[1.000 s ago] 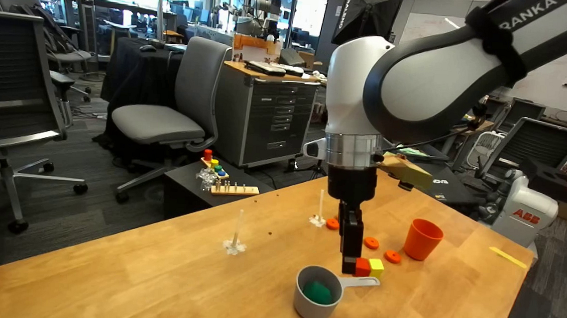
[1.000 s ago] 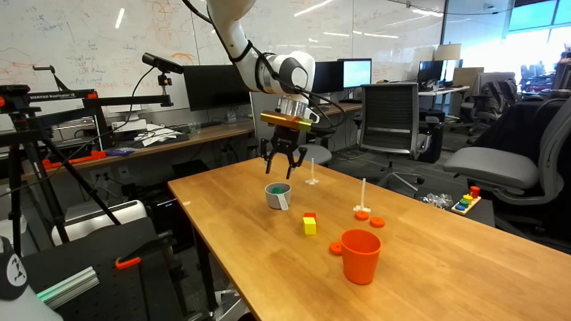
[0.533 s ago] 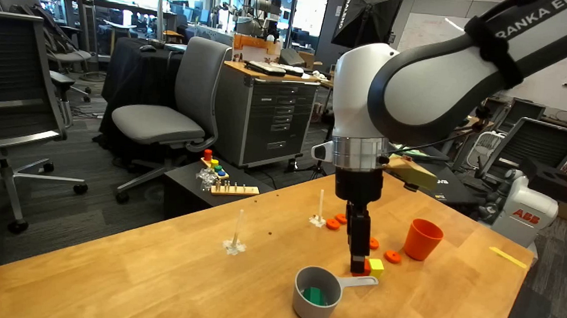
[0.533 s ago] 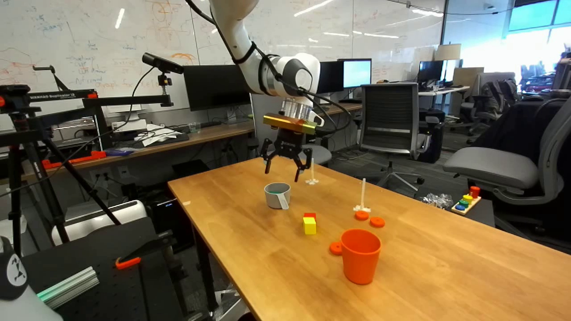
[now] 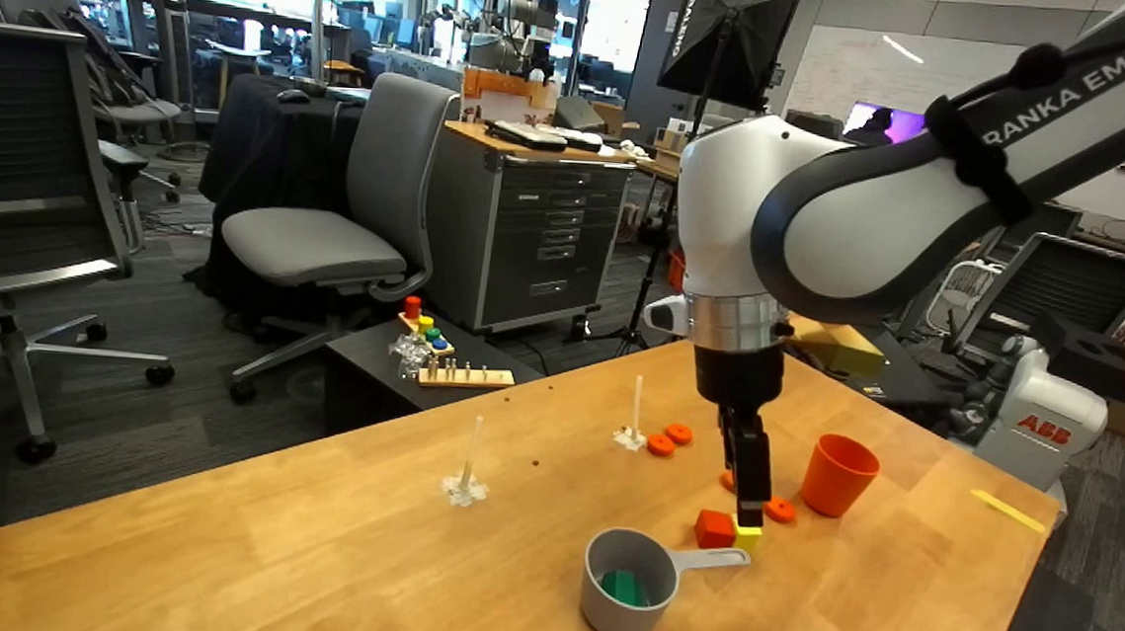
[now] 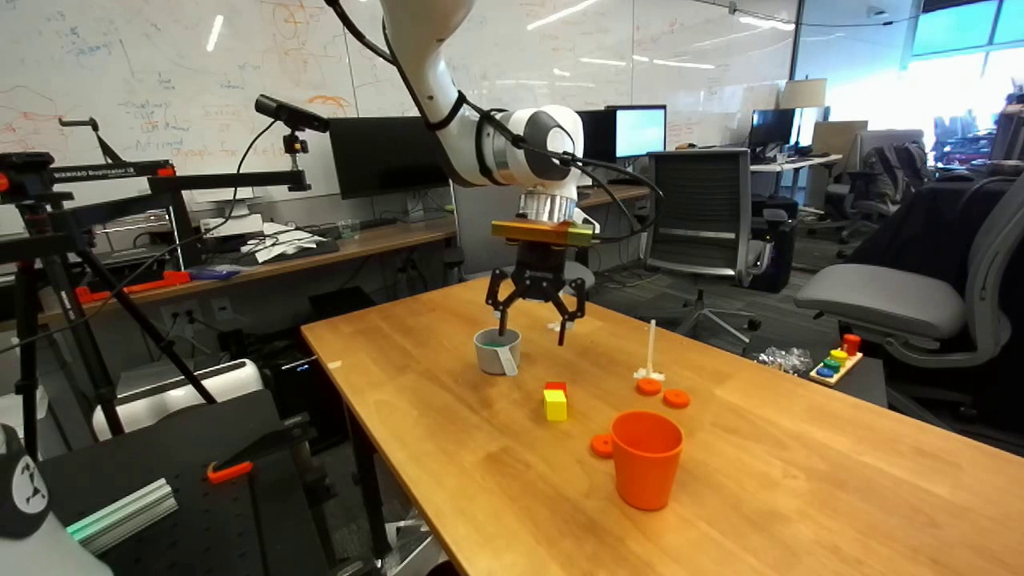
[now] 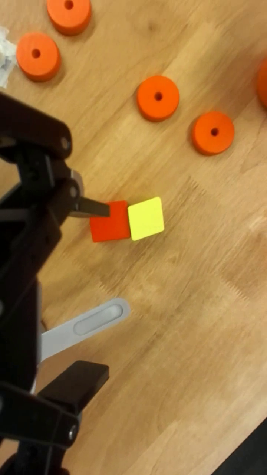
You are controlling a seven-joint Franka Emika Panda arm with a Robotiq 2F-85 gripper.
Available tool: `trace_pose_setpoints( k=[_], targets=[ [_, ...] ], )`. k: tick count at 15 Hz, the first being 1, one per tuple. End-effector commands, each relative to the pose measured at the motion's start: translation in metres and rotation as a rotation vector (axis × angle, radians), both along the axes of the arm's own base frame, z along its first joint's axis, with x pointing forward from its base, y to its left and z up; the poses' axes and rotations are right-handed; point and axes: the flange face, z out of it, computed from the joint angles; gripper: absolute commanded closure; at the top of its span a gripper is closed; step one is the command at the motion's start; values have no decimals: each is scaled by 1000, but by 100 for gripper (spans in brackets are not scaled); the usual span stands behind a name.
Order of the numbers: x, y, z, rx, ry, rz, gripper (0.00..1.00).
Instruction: Put the green, orange and yellow blocks in the gray pot
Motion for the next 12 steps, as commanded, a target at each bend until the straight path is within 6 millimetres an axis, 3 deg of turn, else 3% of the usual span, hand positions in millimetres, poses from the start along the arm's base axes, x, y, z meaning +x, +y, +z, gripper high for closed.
trace_pose_setpoints(
  k=[1, 6, 12],
  targets=[
    [-3, -8, 6, -53, -4, 37, 0],
    [1, -23, -3, -87, -8, 59, 0],
    [14, -33, -29, -118, 9, 69, 0]
  ],
)
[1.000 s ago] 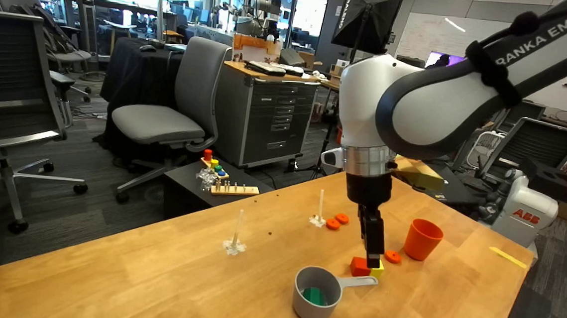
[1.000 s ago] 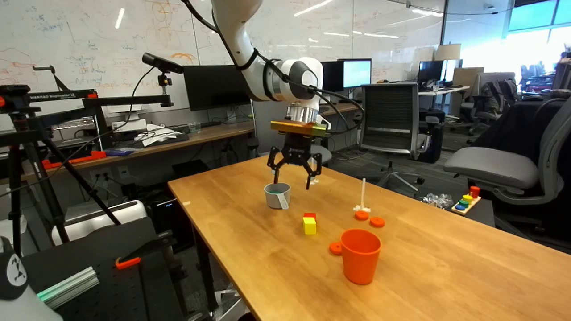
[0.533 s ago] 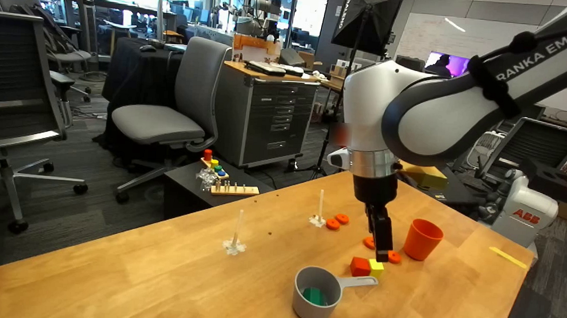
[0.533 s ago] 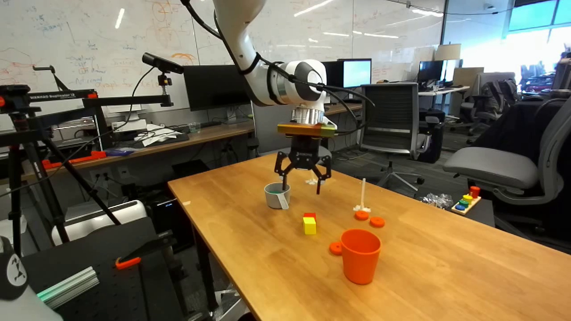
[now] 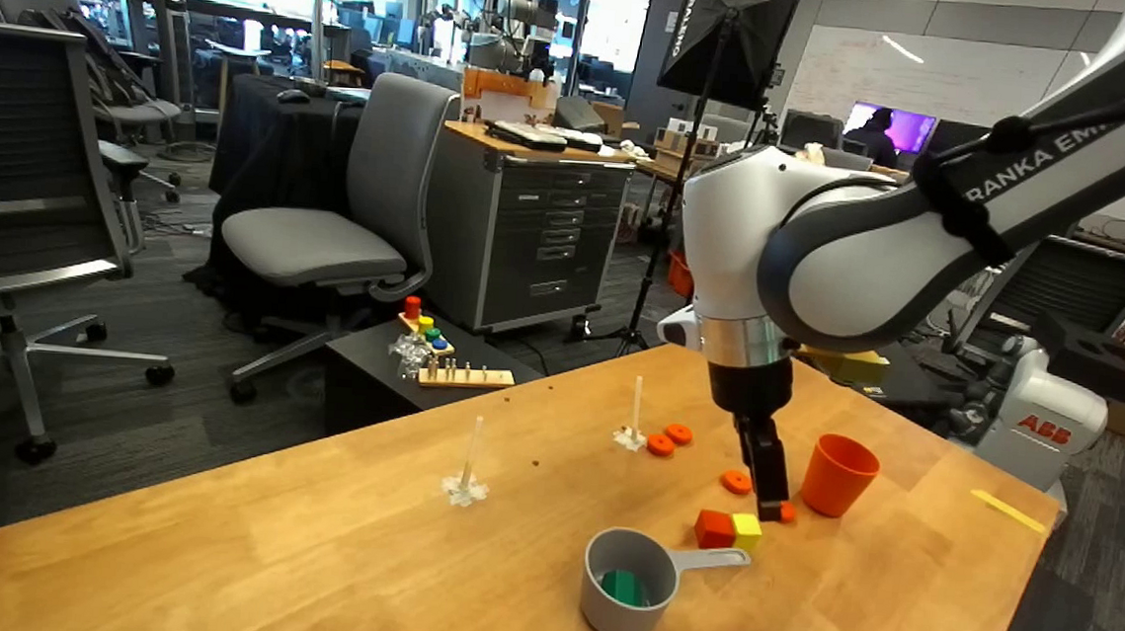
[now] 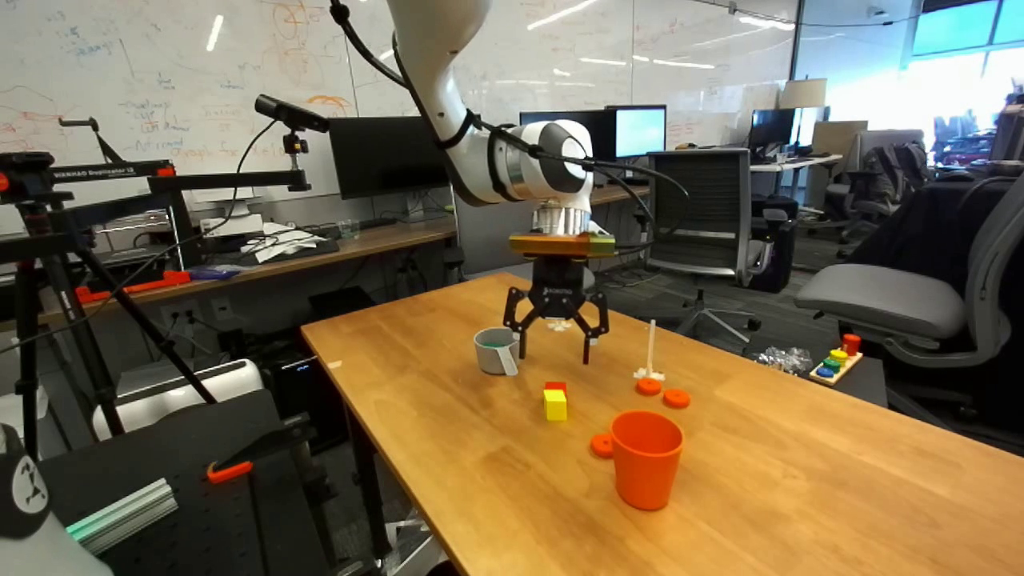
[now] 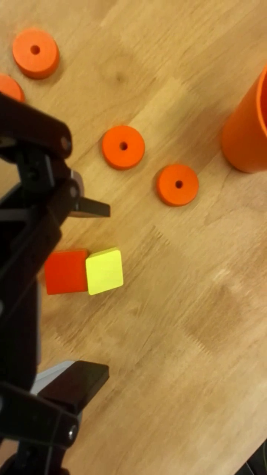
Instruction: Put the green, orange and yellow blocks in the gray pot
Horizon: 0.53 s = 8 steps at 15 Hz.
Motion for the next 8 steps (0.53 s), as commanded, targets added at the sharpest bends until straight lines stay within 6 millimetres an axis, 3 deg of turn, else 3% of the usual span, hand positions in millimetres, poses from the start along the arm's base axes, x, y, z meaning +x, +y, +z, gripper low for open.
trace_pose_setpoints(
  k=[1, 8],
  targets=[
    [12, -1, -14, -27, 10, 25, 0],
    [31, 4, -45, -13, 23, 27, 0]
  ],
)
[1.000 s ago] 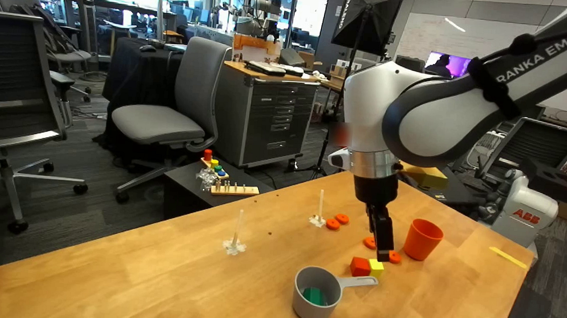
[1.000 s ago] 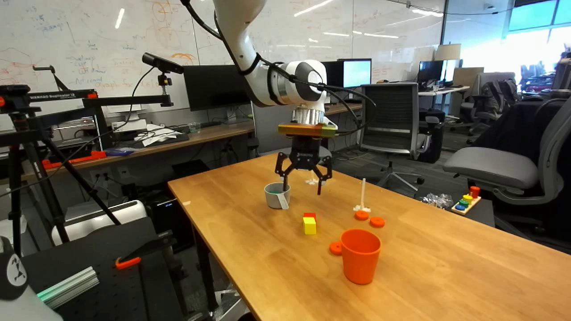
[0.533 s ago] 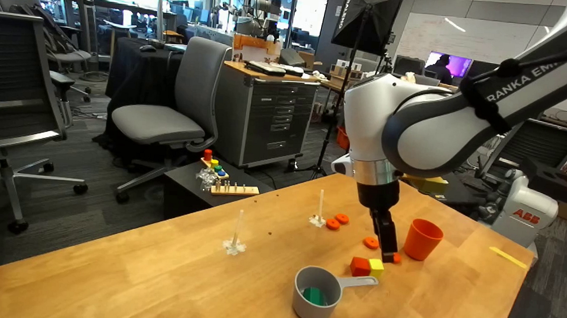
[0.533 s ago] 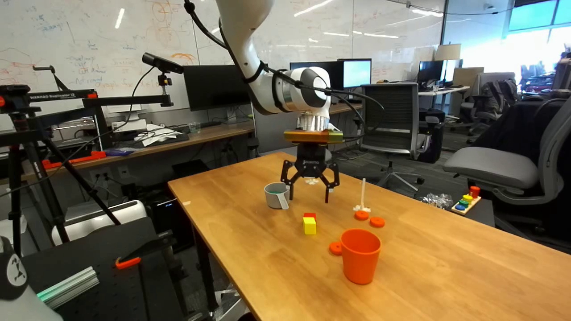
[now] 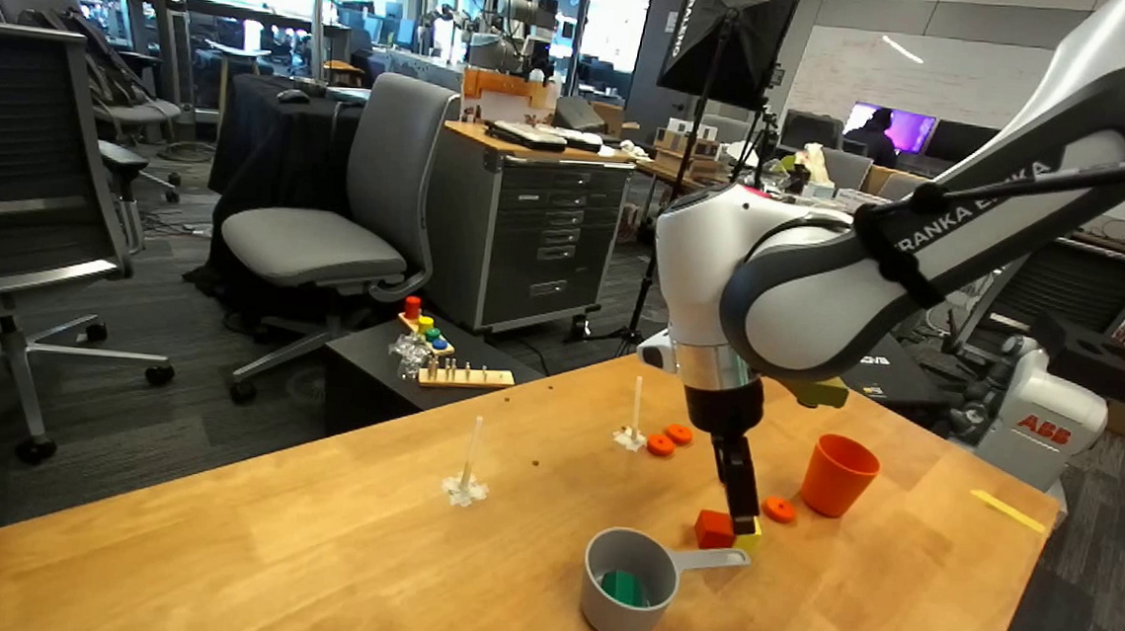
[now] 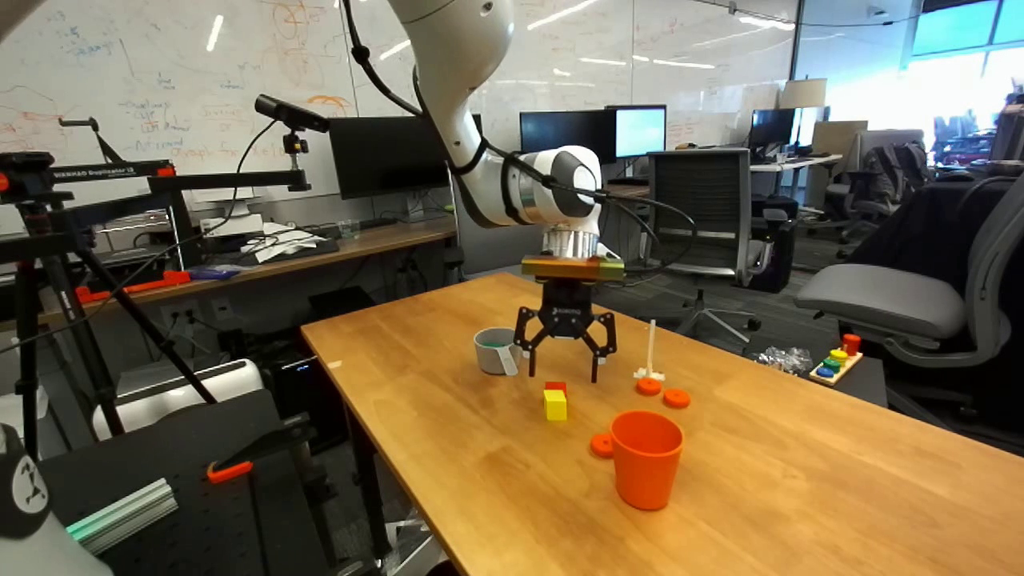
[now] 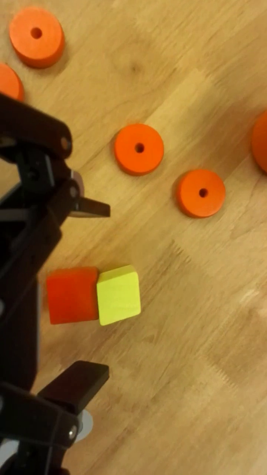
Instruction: Put the green, orange and yellow blocks in the gray pot
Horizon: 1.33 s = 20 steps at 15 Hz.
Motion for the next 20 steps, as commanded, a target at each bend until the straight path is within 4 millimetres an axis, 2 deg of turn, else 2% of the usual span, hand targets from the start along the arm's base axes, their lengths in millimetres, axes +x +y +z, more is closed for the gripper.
trace_pose_setpoints(
  k=[1, 7, 8, 9, 14, 17, 20],
  targets=[
    [15, 6, -13, -10, 16, 27, 0],
    [20, 18, -26, 10, 31, 31, 0],
    [20, 19, -26, 17, 35, 23, 25],
    [21, 20, -24, 22, 31, 18, 26],
    [23, 13, -13, 59, 9, -14, 67],
    [26, 7, -5, 102, 4, -40, 88],
    [32, 9, 14, 135, -17, -61, 88]
  ],
)
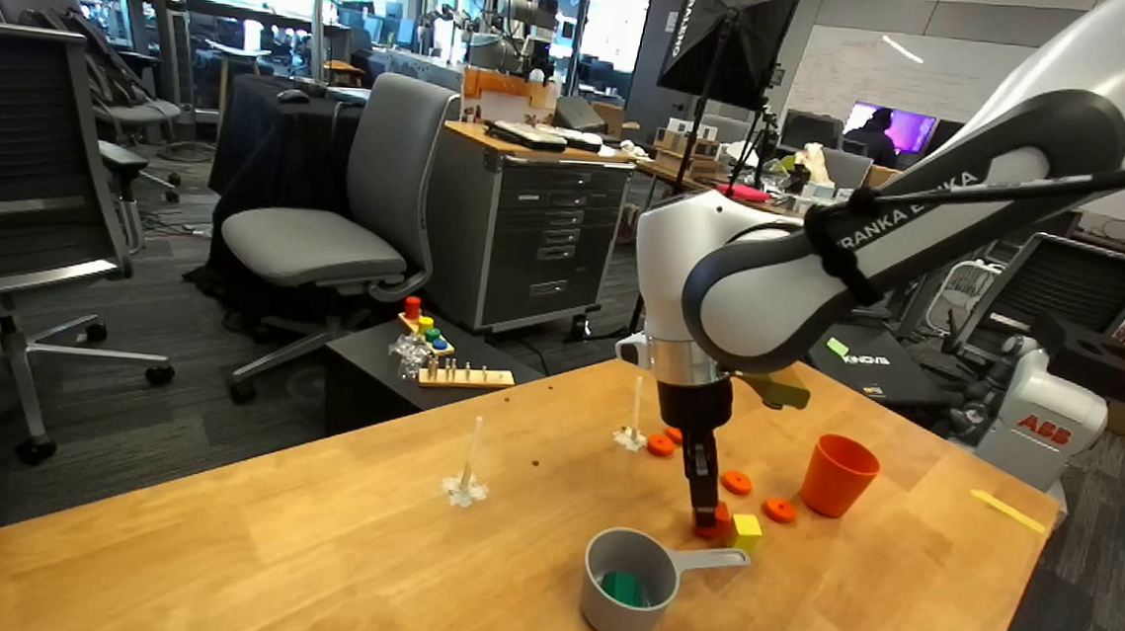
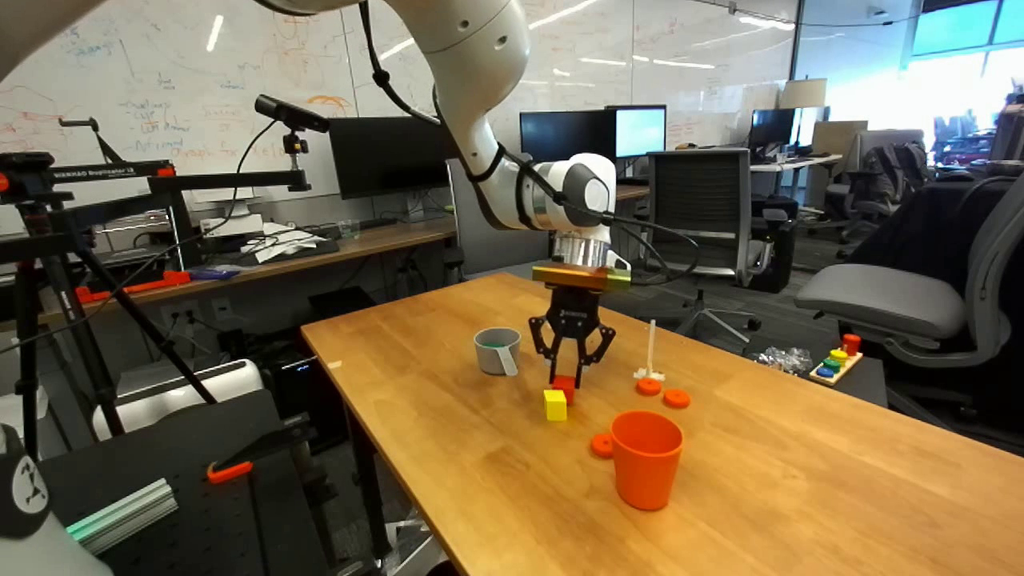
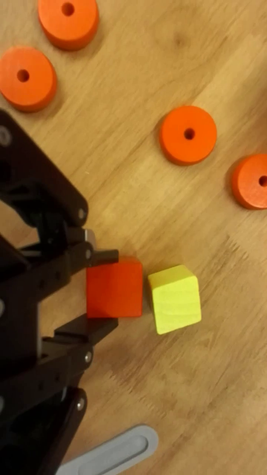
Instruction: Put the green, orange and yellow blocks in the gray pot
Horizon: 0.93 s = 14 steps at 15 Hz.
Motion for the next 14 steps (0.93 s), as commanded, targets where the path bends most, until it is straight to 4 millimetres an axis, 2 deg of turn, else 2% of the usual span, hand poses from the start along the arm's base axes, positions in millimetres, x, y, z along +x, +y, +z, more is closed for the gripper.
trace_pose_setpoints(
  k=[1, 4, 9, 11, 14],
  targets=[
    [9, 5, 35, 64, -27, -8, 88],
    [16, 25, 65, 92, -68, 1, 88],
    [18, 75, 104, 139, -114, 47, 88],
    [16, 89, 110, 156, -122, 62, 88],
    [13, 108, 106, 200, -111, 65, 88]
  ],
)
